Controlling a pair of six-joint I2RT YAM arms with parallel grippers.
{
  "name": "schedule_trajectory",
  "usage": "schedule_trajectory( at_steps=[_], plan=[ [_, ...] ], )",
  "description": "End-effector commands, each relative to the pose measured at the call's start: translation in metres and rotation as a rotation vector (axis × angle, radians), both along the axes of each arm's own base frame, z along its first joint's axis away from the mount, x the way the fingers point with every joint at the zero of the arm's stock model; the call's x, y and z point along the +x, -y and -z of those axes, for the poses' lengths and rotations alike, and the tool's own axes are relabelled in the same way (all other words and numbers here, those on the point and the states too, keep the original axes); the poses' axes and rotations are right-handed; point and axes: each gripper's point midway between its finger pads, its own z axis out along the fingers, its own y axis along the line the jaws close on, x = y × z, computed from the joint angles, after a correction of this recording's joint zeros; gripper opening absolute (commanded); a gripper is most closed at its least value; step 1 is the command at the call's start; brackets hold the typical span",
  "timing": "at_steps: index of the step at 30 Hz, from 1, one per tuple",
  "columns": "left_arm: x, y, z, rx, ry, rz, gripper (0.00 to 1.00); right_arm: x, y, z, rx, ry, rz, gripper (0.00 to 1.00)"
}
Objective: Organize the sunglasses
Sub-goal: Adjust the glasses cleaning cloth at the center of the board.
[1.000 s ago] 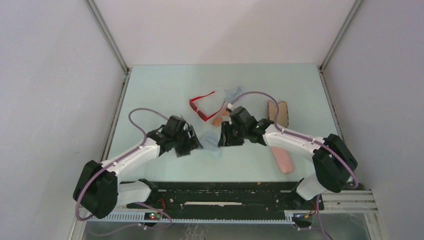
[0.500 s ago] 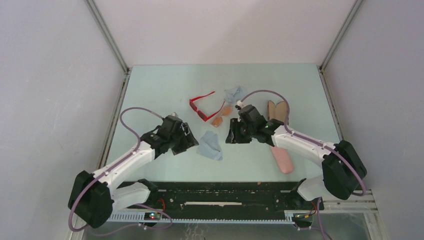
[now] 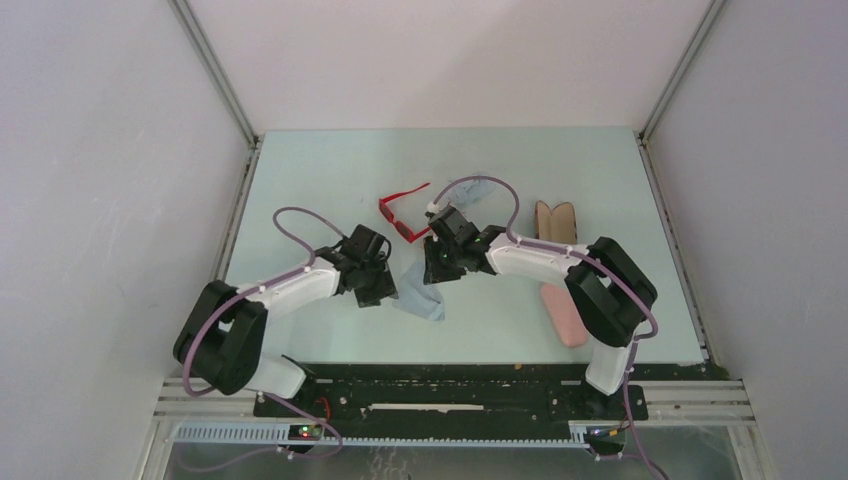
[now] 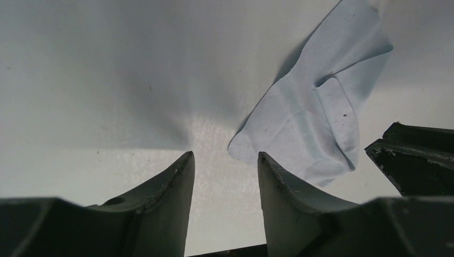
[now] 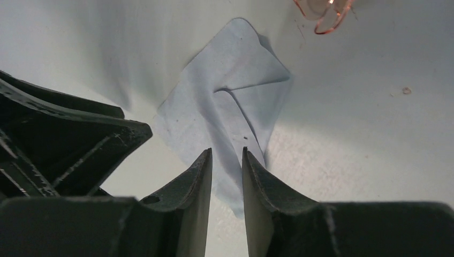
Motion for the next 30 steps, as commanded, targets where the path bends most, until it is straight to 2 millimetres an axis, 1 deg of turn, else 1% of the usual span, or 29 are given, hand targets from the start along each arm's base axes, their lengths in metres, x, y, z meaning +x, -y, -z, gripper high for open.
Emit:
schedule_trajectory(
  at_steps=[1, 6, 8, 10, 12, 14, 16, 18, 21, 22, 26, 30],
  plan=[
    [0.009, 0.014, -0.001, -0.042, 0.005, 0.039, 0.5, 0.006, -0.017, -0.004, 0.018, 0.026, -0.065, 0.35],
    [0.003, 0.023, 0.012, -0.074, -0.039, 0.041, 0.46, 0.013, -0.02, 0.007, -0.009, 0.027, -0.072, 0.35],
    [0.002, 0.024, 0.018, -0.076, -0.051, 0.032, 0.42, 0.015, -0.02, 0.013, -0.028, 0.021, -0.084, 0.35],
    [0.001, 0.024, 0.023, -0.076, -0.066, 0.028, 0.34, 0.014, -0.021, 0.02, -0.055, 0.012, -0.103, 0.35],
    [0.001, 0.024, 0.025, -0.075, -0.072, 0.024, 0.25, 0.012, -0.022, 0.022, -0.065, 0.01, -0.113, 0.34],
    [0.001, 0.024, 0.026, -0.075, -0.075, 0.021, 0.13, 0.01, -0.021, 0.023, -0.076, 0.009, -0.117, 0.34],
    [0.0, 0.024, 0.027, -0.075, -0.08, 0.019, 0.01, 0.01, -0.018, 0.024, -0.093, 0.012, -0.113, 0.3],
    [0.0, 0.026, 0.027, -0.083, -0.082, 0.019, 0.0, 0.011, -0.015, 0.025, -0.105, 0.017, -0.103, 0.23],
    [-0.001, 0.027, 0.028, -0.091, -0.081, 0.013, 0.0, 0.013, -0.013, 0.023, -0.109, 0.024, -0.095, 0.06],
    [-0.002, 0.026, 0.028, -0.093, -0.081, 0.011, 0.0, 0.014, -0.013, 0.019, -0.106, 0.03, -0.089, 0.0],
    [-0.004, 0.024, 0.03, -0.089, -0.082, 0.001, 0.0, 0.016, -0.008, 0.004, -0.051, 0.049, -0.042, 0.0],
    [-0.006, 0.023, 0.032, -0.089, -0.084, -0.003, 0.0, 0.018, 0.006, -0.004, 0.005, 0.047, 0.036, 0.0]
  ],
)
